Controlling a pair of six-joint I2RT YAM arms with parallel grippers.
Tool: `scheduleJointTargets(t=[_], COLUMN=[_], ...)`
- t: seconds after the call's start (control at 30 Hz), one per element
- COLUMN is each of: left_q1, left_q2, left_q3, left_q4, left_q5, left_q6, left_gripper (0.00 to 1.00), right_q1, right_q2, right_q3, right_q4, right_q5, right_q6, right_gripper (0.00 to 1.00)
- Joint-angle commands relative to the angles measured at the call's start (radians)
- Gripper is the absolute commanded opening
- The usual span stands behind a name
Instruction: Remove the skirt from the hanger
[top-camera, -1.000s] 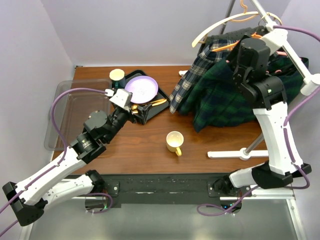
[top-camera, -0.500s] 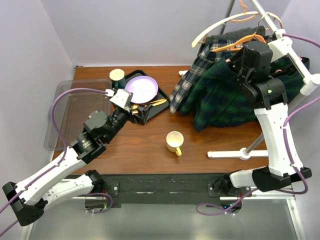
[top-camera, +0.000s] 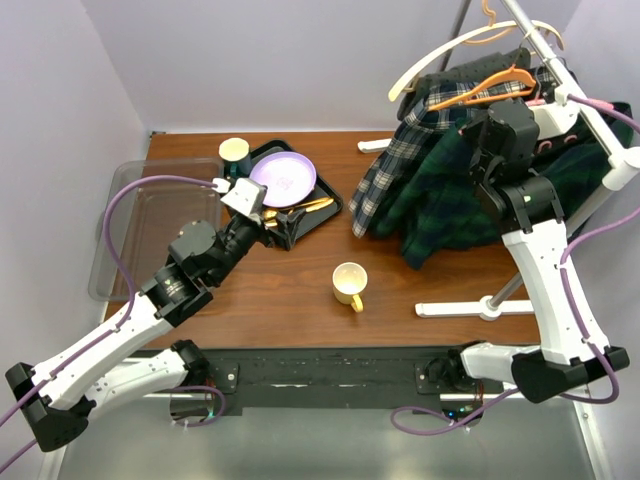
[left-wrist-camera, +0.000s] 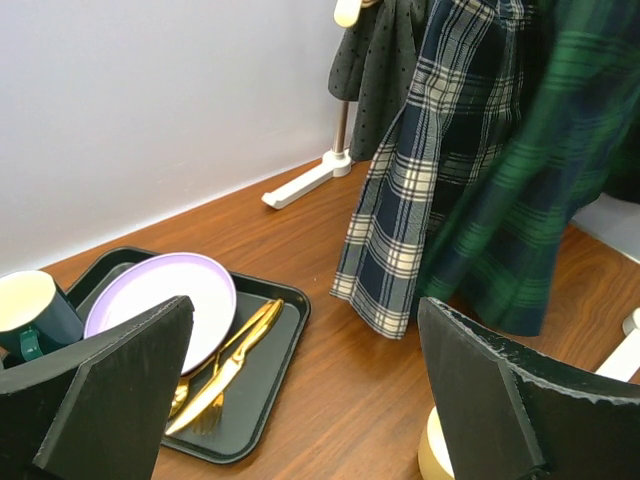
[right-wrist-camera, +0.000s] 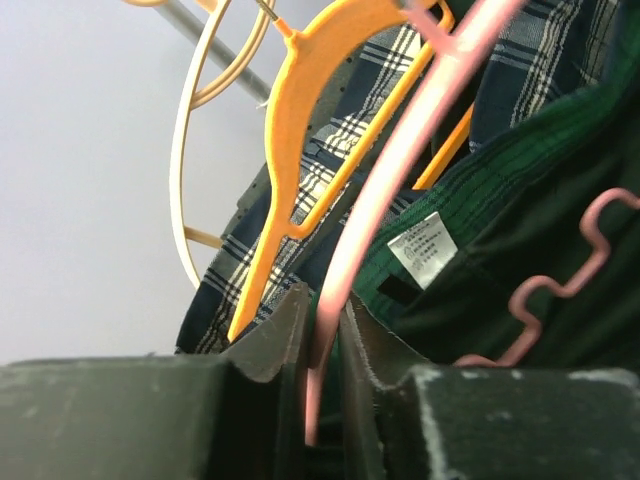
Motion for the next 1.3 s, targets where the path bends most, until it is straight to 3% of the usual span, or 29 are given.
scheduleJointTargets(t=[0.0, 0.07, 0.7, 1.0, 1.27], left_q1=[-0.001, -0.001, -0.003, -0.001, -0.001], left_q2=[0.0, 0.003, 0.006, 0.009, -0.002], left_q3=[0.009, 0.011, 0.004, 0.003, 0.001], left_q4=[0.034, 0.032, 0.038, 0.038, 0.037], left_q5=[0.01, 0.015, 0.027, 0.027, 0.027], left_q6=[0.018, 0.018, 0.028, 0.031, 0.035], left_gripper=[0.99, 0.99, 0.99, 0.98, 0.98], right_q1=[-0.004, -0.002, -0.004, -0.004, -0.002], right_q2=[-0.023, -0.022, -0.097, -0.112, -0.167], right_q3=[0.01, 0.028, 0.073, 0.1, 0.064], right_q4=[0.119, 0.124, 0.141, 0.098, 0.067], right_q5=[0.044, 0.042, -0.084, -0.209, -0.38], right_q6=[-0.027, -0.035, -0.039, 0.028, 0.186], right_gripper=[0.05, 0.0, 0.0, 0.0, 0.0])
